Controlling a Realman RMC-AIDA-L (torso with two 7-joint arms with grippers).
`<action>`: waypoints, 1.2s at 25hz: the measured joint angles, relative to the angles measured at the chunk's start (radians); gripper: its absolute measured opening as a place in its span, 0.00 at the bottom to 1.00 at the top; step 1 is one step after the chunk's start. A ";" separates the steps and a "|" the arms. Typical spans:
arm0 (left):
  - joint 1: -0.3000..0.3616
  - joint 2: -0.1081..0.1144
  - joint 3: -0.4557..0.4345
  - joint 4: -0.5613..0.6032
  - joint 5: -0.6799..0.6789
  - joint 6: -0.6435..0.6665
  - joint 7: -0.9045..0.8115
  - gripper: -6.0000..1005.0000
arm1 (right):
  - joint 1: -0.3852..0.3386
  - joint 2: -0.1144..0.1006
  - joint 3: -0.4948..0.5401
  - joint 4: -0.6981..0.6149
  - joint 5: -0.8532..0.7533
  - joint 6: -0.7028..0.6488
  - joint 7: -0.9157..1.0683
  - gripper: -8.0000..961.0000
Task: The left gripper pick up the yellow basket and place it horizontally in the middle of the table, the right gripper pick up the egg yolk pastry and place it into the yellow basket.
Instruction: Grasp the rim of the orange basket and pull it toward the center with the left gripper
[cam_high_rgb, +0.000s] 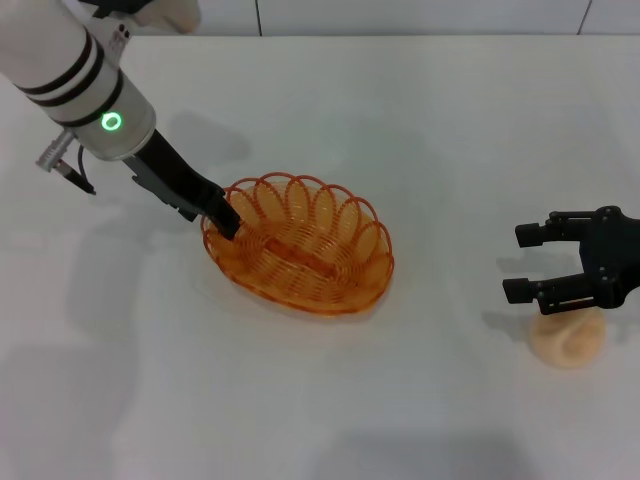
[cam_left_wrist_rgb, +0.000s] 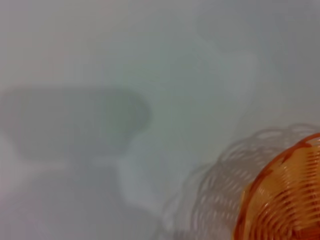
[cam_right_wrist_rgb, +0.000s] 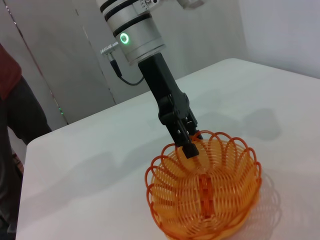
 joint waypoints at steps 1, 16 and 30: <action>-0.001 0.000 0.000 0.000 0.000 -0.002 0.001 0.61 | 0.000 0.000 0.000 0.000 0.000 0.000 0.000 0.88; -0.008 -0.015 0.001 0.000 -0.005 -0.029 0.020 0.57 | 0.000 -0.002 0.001 0.000 0.000 0.000 0.000 0.88; -0.001 -0.020 -0.003 -0.001 -0.006 -0.052 0.019 0.25 | 0.000 -0.001 0.004 0.000 0.000 0.000 0.002 0.88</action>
